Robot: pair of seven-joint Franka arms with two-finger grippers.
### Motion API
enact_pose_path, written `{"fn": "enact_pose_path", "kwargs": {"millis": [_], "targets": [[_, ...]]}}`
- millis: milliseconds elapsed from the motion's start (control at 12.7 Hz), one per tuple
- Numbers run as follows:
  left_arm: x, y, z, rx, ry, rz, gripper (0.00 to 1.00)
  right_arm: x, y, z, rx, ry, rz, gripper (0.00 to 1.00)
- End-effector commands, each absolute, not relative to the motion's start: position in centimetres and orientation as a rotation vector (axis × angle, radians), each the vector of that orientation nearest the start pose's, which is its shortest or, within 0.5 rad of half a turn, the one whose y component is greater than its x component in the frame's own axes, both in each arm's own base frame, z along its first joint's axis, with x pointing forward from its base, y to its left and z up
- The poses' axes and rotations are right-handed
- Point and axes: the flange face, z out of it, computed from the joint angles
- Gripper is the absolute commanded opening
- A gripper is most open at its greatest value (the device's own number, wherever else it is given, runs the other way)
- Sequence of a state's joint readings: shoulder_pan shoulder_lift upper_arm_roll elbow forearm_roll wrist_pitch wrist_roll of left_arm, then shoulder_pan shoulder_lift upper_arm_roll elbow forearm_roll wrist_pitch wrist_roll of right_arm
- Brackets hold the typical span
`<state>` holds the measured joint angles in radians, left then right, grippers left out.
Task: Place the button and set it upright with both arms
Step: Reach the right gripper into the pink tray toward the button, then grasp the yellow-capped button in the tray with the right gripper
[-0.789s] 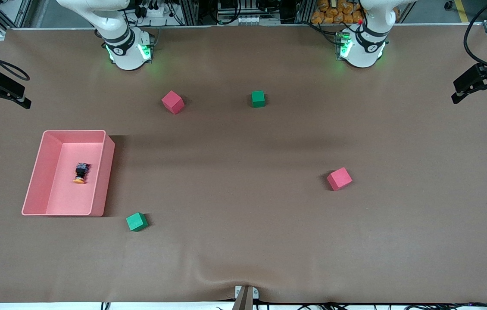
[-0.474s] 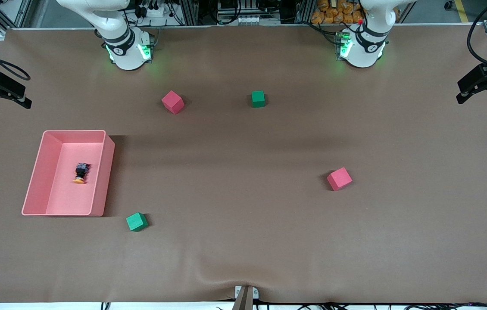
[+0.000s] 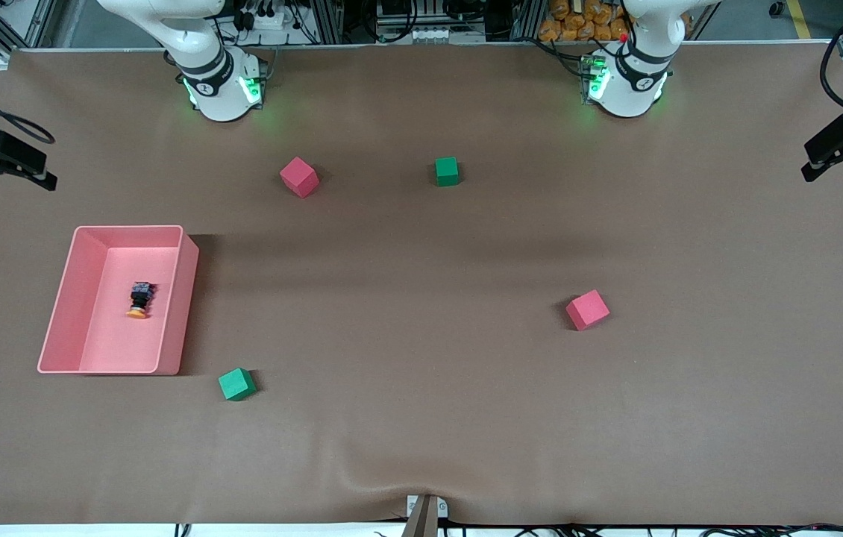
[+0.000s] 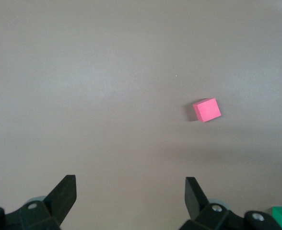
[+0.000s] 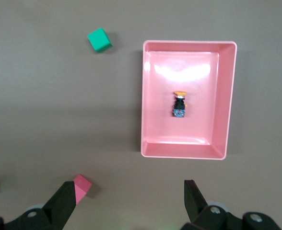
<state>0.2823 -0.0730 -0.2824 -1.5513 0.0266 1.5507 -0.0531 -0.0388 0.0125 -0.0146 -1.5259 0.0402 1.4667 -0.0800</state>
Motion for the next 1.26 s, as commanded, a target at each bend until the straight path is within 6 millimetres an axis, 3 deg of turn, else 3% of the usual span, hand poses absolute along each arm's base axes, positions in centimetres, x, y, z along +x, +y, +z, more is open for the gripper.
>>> {"fn": "enact_pose_path", "kwargs": {"millis": [0, 79, 316, 474, 711, 789, 868, 1026, 1184], "targets": [[53.6, -0.1, 67.0, -3.082, -0.052, -0.095, 1.00, 58.3, -3.3, 56.7, -3.108, -0.043, 0.297, 1.00], [53.6, -0.1, 66.9, -3.082, -0.047, -0.093, 1.00, 58.9, -4.4, 55.1, -3.105, -0.017, 0.321, 1.00], [53.6, -0.4, 66.8, -3.081, -0.040, -0.088, 1.00, 59.9, -6.9, 44.9, -3.103, 0.043, 0.299, 1.00], [53.6, -0.5, 66.6, -3.081, -0.033, -0.081, 1.00, 59.7, -7.9, 40.1, -3.106, 0.072, 0.260, 1.00], [53.2, -0.8, 66.9, -3.079, -0.041, -0.065, 1.00, 59.5, -12.7, 33.5, -3.087, 0.171, 0.314, 1.00], [53.2, -0.9, 66.9, -3.079, -0.029, -0.067, 1.00, 59.1, -14.4, 30.8, -3.073, 0.106, 0.335, 1.00], [53.1, -1.0, 67.0, -3.079, -0.022, -0.069, 1.00, 58.5, -15.2, 28.8, -3.063, 0.088, 0.309, 1.00], [53.1, -0.9, 66.9, -3.080, -0.024, -0.064, 1.00, 57.8, -14.6, 25.7, -3.082, 0.085, 0.233, 1.00], [53.0, -1.1, 66.9, -3.079, -0.024, -0.064, 1.00, 58.0, -14.3, 24.1, -3.068, 0.100, 0.219, 1.00]]}}
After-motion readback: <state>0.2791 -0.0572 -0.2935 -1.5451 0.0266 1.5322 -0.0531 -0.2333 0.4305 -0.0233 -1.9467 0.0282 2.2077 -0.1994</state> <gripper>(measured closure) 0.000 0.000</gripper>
